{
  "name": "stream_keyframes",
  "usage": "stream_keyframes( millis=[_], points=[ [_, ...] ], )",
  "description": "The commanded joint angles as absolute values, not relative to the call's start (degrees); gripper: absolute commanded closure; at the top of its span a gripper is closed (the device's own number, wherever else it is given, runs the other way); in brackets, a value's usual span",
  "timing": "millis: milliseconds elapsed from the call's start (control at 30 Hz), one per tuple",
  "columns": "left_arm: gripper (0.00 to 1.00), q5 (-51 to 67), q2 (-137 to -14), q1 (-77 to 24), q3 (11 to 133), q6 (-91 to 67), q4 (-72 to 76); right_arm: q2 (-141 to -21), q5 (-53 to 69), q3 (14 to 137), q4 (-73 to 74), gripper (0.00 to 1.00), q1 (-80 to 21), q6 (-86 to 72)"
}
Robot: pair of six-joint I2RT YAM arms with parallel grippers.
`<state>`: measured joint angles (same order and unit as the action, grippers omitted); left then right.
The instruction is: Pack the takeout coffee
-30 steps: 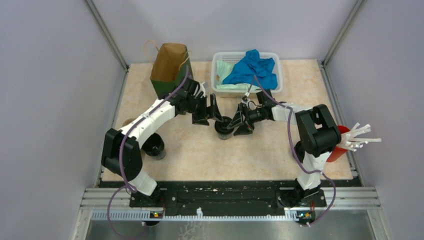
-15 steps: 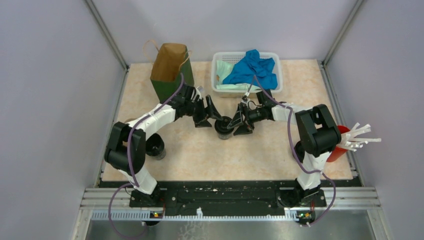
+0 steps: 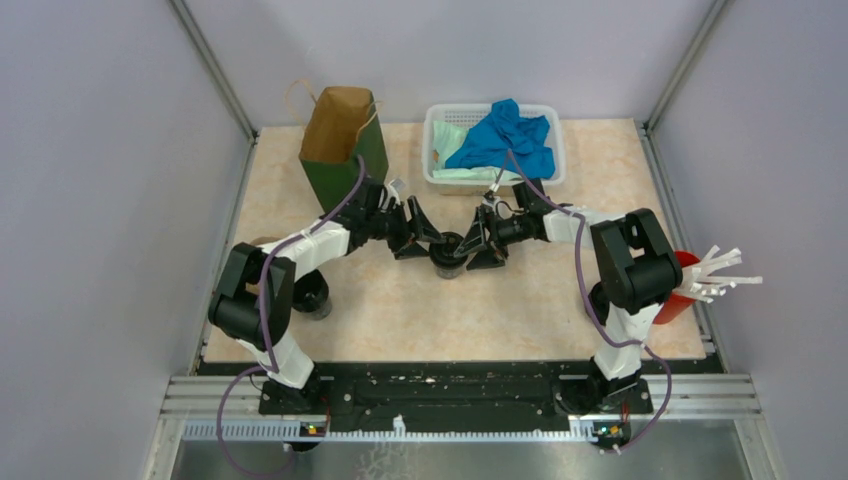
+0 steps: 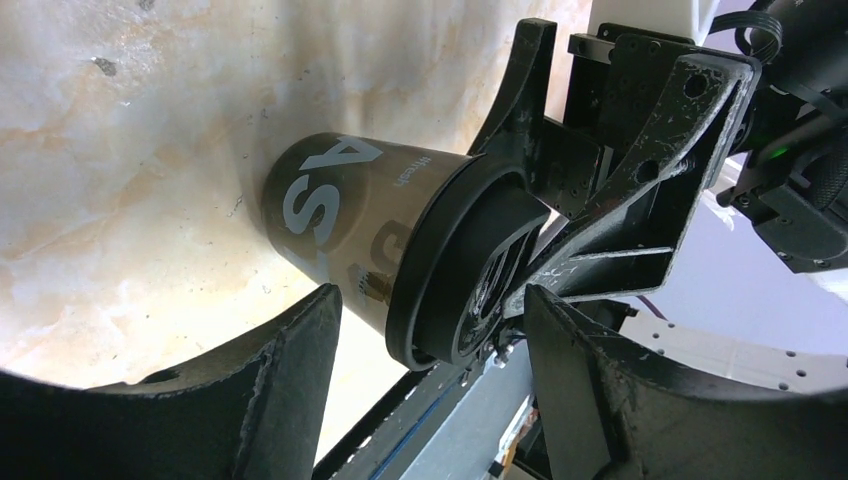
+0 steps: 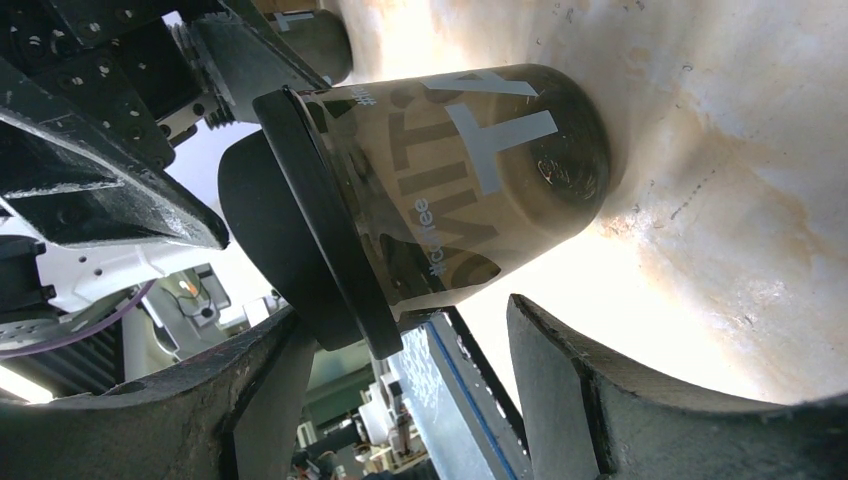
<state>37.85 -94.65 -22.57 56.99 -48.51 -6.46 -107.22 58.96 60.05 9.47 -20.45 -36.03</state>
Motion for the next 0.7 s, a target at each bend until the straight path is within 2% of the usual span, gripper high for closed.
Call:
stream_keyframes(
  millis=[0, 267, 533, 667],
  points=[
    [0.27, 41.1, -94.6, -21.6, 52.9, -52.2, 5.8, -107.3, 58.0, 60.1, 8.2, 0.32, -20.6, -35.3],
    [0.23, 43.9, -94.3, -20.4, 46.4, -57.8, 19.2, -107.6, 58.2, 60.1, 8.1, 0.32, -20.6, -35.3],
    [0.21, 44.5, -94.7, -20.3, 45.6, -59.0, 22.5, -107.5, 58.3, 60.1, 8.3, 0.32, -20.6, -35.2],
    [0.26, 44.3, -95.5, -20.3, 45.8, -59.0, 22.2, -107.4, 58.3, 60.1, 8.1, 0.32, -20.5, -35.4]
  ],
)
